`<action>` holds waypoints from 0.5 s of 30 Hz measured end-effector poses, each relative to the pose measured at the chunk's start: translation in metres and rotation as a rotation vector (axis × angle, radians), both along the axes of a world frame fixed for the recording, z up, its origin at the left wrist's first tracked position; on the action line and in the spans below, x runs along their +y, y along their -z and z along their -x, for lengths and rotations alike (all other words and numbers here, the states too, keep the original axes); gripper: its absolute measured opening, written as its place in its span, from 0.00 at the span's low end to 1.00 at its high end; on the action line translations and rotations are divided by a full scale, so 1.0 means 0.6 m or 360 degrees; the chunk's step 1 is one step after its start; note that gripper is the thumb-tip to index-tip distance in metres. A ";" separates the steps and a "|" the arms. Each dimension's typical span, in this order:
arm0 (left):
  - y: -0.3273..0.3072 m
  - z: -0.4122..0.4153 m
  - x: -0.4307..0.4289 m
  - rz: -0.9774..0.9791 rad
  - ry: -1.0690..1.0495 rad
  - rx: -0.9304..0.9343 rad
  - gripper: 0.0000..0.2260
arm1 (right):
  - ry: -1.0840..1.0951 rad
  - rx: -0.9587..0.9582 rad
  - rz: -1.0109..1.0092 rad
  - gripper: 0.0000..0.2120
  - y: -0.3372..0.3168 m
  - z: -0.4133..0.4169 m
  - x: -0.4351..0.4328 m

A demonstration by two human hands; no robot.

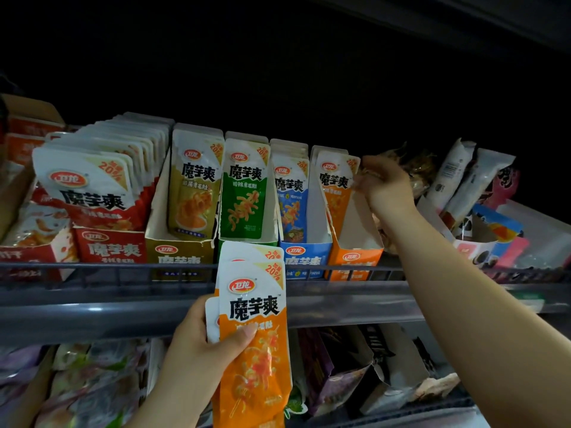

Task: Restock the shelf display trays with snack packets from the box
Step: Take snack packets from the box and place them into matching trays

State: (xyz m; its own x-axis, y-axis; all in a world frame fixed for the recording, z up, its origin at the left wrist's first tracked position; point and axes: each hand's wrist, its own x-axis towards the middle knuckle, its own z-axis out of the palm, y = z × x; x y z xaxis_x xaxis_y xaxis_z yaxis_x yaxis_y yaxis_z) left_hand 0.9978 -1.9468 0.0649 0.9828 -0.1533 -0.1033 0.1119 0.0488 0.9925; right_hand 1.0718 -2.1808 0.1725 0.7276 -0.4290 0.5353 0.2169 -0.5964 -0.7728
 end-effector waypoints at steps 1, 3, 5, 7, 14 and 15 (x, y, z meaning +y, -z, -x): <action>0.001 0.001 0.000 -0.0004 -0.0001 -0.0004 0.12 | -0.0018 0.0000 0.0017 0.16 0.002 0.004 -0.001; 0.003 0.003 0.000 -0.0020 -0.0002 -0.0007 0.12 | -0.0010 0.0056 0.0172 0.17 0.004 0.008 -0.005; 0.005 0.003 -0.001 -0.0028 0.0010 0.0005 0.12 | 0.0001 0.0154 0.0310 0.18 0.001 0.006 -0.009; 0.007 0.003 -0.001 -0.0023 0.0011 0.0018 0.12 | -0.0016 0.0271 0.0322 0.18 -0.002 0.003 -0.009; 0.006 -0.001 -0.004 0.0047 -0.0028 0.0006 0.12 | -0.0135 0.0054 -0.0211 0.14 0.009 0.067 0.035; 0.007 0.000 -0.005 0.0070 -0.0029 0.0001 0.12 | -0.0196 0.0008 -0.0287 0.12 0.018 0.089 0.046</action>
